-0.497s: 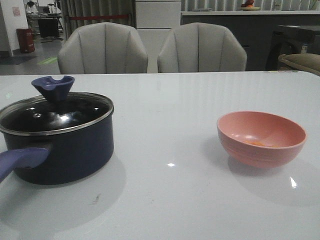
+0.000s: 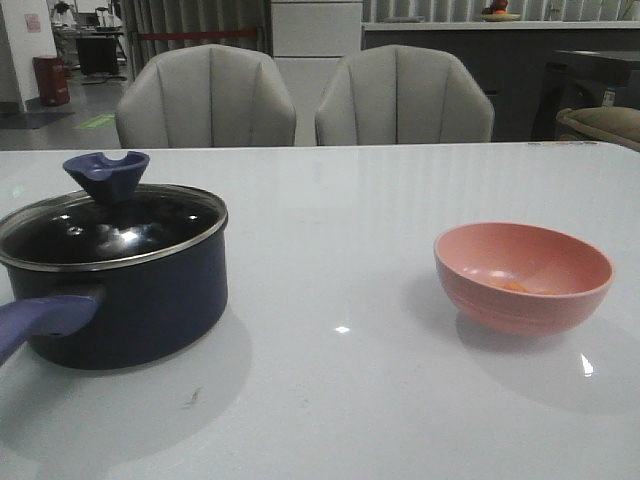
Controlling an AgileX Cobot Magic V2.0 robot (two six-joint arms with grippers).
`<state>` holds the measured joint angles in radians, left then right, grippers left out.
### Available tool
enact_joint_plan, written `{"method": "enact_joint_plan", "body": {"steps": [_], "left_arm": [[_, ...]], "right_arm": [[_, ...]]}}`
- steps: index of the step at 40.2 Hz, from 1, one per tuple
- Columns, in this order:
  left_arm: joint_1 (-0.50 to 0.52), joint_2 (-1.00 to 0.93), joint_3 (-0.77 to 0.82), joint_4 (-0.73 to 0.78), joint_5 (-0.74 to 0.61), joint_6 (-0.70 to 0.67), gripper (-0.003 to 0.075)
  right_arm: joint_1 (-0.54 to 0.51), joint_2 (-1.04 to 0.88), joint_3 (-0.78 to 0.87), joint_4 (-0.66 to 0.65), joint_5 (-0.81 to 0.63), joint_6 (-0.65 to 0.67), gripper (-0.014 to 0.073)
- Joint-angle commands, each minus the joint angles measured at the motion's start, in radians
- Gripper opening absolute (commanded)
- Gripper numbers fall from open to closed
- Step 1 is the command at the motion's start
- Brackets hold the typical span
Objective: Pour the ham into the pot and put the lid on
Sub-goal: 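Move the left gripper above the purple knob of the glass lid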
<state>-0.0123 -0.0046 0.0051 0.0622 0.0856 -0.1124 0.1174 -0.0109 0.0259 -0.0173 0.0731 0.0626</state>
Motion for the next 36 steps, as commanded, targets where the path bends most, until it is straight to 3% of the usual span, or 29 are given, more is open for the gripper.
{"method": "enact_joint_plan", "body": {"steps": [1, 12, 24, 28, 36], "left_arm": [[0.000, -0.020, 0.020, -0.001, -0.086, -0.002, 0.0113], [0.000, -0.020, 0.020, 0.002, -0.132, -0.002, 0.0113], [0.000, -0.014, -0.021, 0.002, -0.310, -0.002, 0.0113], [0.000, -0.012, -0.105, 0.002, -0.262, -0.002, 0.0113], [0.000, 0.106, -0.323, 0.002, 0.074, -0.002, 0.0113]], "right_arm": [[-0.006, -0.019, -0.005, -0.012, -0.079, 0.000, 0.0162], [-0.006, -0.019, -0.005, -0.012, -0.079, 0.000, 0.0162], [-0.006, -0.019, -0.005, -0.012, -0.079, 0.000, 0.0162], [-0.006, -0.019, -0.005, -0.012, -0.079, 0.000, 0.0162], [-0.006, -0.019, -0.005, -0.012, -0.079, 0.000, 0.0162]]}}
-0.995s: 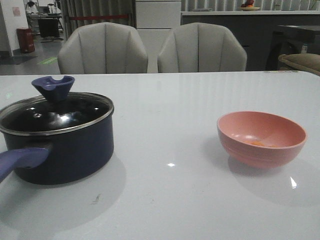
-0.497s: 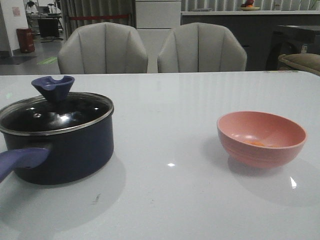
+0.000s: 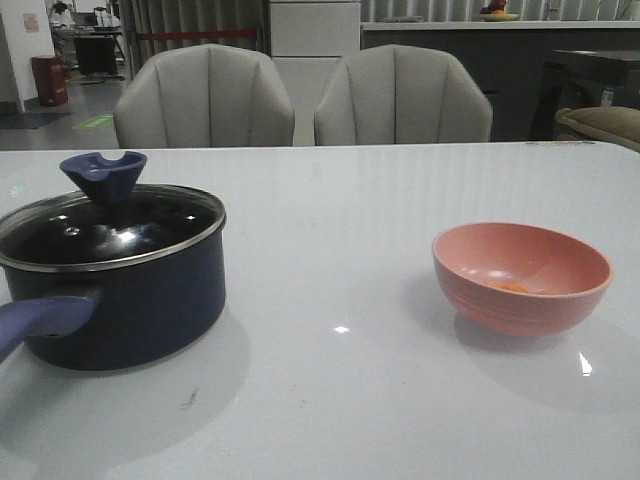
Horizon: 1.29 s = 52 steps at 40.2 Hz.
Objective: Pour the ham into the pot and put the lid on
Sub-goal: 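Move the left gripper above the purple knob of the glass lid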
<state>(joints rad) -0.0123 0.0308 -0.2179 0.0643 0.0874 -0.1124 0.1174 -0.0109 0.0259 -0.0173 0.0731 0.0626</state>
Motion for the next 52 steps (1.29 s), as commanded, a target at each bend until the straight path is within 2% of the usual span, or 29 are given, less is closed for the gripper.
{"method": "enact_joint_plan", "body": {"steps": [1, 6, 20, 23, 28, 33, 36, 38, 41, 52], "left_arm": [[0.000, 0.095, -0.125, 0.000, 0.102, -0.002, 0.0113], [0.000, 0.189, -0.194, 0.000, 0.207, -0.002, 0.0113], [0.000, 0.307, -0.195, 0.000, 0.157, -0.002, 0.0114], [0.000, 0.318, -0.197, 0.000, 0.152, -0.002, 0.0138], [0.000, 0.337, -0.199, 0.000, 0.154, -0.002, 0.0286], [0.000, 0.350, -0.201, 0.000, 0.152, -0.002, 0.0544], [0.000, 0.362, -0.208, 0.000, 0.152, -0.002, 0.0630], [0.000, 0.379, -0.223, -0.007, 0.167, -0.002, 0.0652], [-0.019, 0.414, -0.258, -0.015, 0.198, -0.002, 0.0643], [-0.114, 0.689, -0.523, -0.031, 0.400, -0.002, 0.0638]], "right_arm": [[-0.006, -0.019, -0.005, -0.012, -0.079, 0.000, 0.0162], [-0.006, -0.019, -0.005, -0.012, -0.079, 0.000, 0.0162], [-0.006, -0.019, -0.005, -0.012, -0.079, 0.000, 0.0162], [-0.006, -0.019, -0.005, -0.012, -0.079, 0.000, 0.0162], [-0.006, -0.019, -0.005, -0.012, -0.079, 0.000, 0.0162], [-0.006, -0.019, -0.005, -0.012, -0.079, 0.000, 0.0162], [-0.006, -0.019, -0.005, -0.012, -0.079, 0.000, 0.0162], [-0.006, -0.019, -0.005, -0.012, -0.079, 0.000, 0.0162], [-0.006, -0.019, -0.005, -0.012, -0.079, 0.000, 0.0162], [-0.006, -0.019, -0.005, -0.012, -0.079, 0.000, 0.0162]]}}
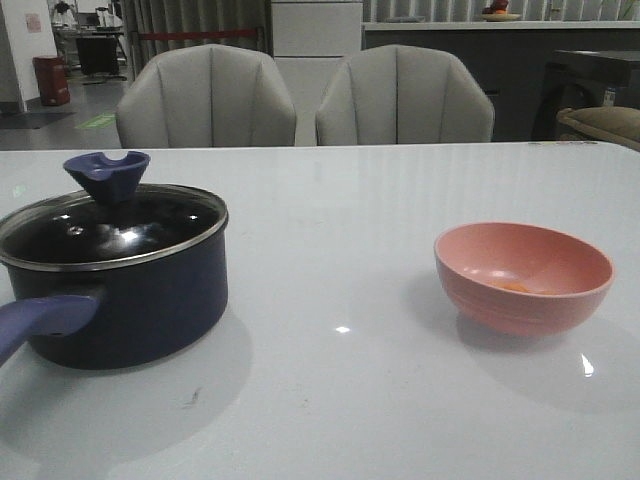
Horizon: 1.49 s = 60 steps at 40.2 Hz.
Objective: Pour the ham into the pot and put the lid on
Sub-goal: 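Move the left gripper above the purple knob of the glass lid, then lower the left gripper and grasp the purple lid knob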
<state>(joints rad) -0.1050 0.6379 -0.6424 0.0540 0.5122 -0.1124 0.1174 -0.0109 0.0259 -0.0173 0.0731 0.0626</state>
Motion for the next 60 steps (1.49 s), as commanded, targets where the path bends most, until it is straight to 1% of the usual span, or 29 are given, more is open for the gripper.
{"method": "enact_joint_plan", "body": {"steps": [1, 5, 11, 24, 32, 35, 40, 46, 60], "left_arm": [[-0.027, 0.105, -0.117, -0.037, -0.018, -0.002, 0.0638], [-0.042, 0.208, -0.204, -0.094, 0.009, -0.002, 0.0638], [-0.087, 0.378, -0.316, -0.110, 0.077, -0.002, 0.0638], [-0.242, 0.693, -0.543, -0.106, 0.228, -0.005, 0.0638], [-0.288, 0.843, -0.681, -0.104, 0.321, -0.055, 0.0638], [-0.305, 0.887, -0.729, -0.068, 0.358, -0.090, 0.0638], [-0.323, 0.936, -0.767, 0.019, 0.397, -0.176, 0.0638], [-0.325, 0.971, -0.789, 0.029, 0.412, -0.221, 0.0638], [-0.325, 1.048, -0.798, 0.027, 0.451, -0.243, 0.0638]], "right_arm": [[-0.006, -0.019, -0.005, -0.012, -0.079, 0.000, 0.0162], [-0.006, -0.019, -0.005, -0.012, -0.079, 0.000, 0.0162], [-0.006, -0.019, -0.005, -0.012, -0.079, 0.000, 0.0162], [-0.006, -0.019, -0.005, -0.012, -0.079, 0.000, 0.0162], [-0.006, -0.019, -0.005, -0.012, -0.079, 0.000, 0.0162], [-0.006, -0.019, -0.005, -0.012, -0.079, 0.000, 0.0162], [-0.006, -0.020, -0.005, -0.012, -0.073, 0.000, 0.0162], [-0.006, -0.020, -0.005, -0.012, -0.073, 0.000, 0.0162], [-0.006, -0.020, -0.005, -0.012, -0.073, 0.000, 0.0162]]}}
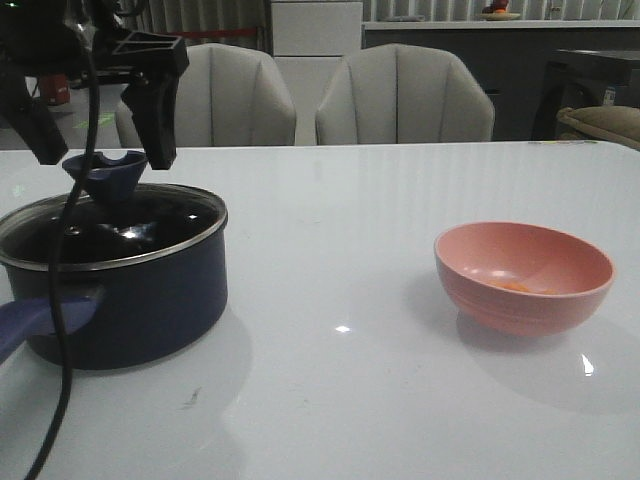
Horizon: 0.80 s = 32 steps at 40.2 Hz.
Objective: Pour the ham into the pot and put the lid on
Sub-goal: 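Lower the left gripper and grasp the purple lid knob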
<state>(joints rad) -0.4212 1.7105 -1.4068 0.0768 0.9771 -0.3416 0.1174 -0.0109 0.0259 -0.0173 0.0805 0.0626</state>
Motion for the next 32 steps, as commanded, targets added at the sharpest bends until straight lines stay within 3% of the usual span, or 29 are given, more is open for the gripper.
{"method": "enact_joint_plan", "body": {"steps": [1, 10, 22, 26, 32], "left_arm": [[-0.009, -0.022, -0.035, 0.005, -0.012, -0.014, 0.0638], [-0.009, -0.009, -0.041, 0.003, -0.010, -0.014, 0.0610], [-0.009, -0.009, -0.044, 0.003, -0.004, -0.014, 0.0227], [-0.009, -0.009, -0.053, 0.003, -0.002, -0.014, 0.0185], [-0.009, -0.034, -0.075, 0.005, -0.001, -0.014, 0.0184]], "right_arm": [[-0.006, -0.020, -0.005, -0.012, -0.081, 0.000, 0.0162], [-0.006, -0.020, -0.005, -0.012, -0.081, 0.000, 0.0162], [-0.006, -0.020, -0.005, -0.012, -0.081, 0.000, 0.0162], [-0.006, -0.020, -0.005, -0.012, -0.081, 0.000, 0.0162], [-0.006, -0.020, -0.005, -0.012, -0.081, 0.000, 0.0162]]}}
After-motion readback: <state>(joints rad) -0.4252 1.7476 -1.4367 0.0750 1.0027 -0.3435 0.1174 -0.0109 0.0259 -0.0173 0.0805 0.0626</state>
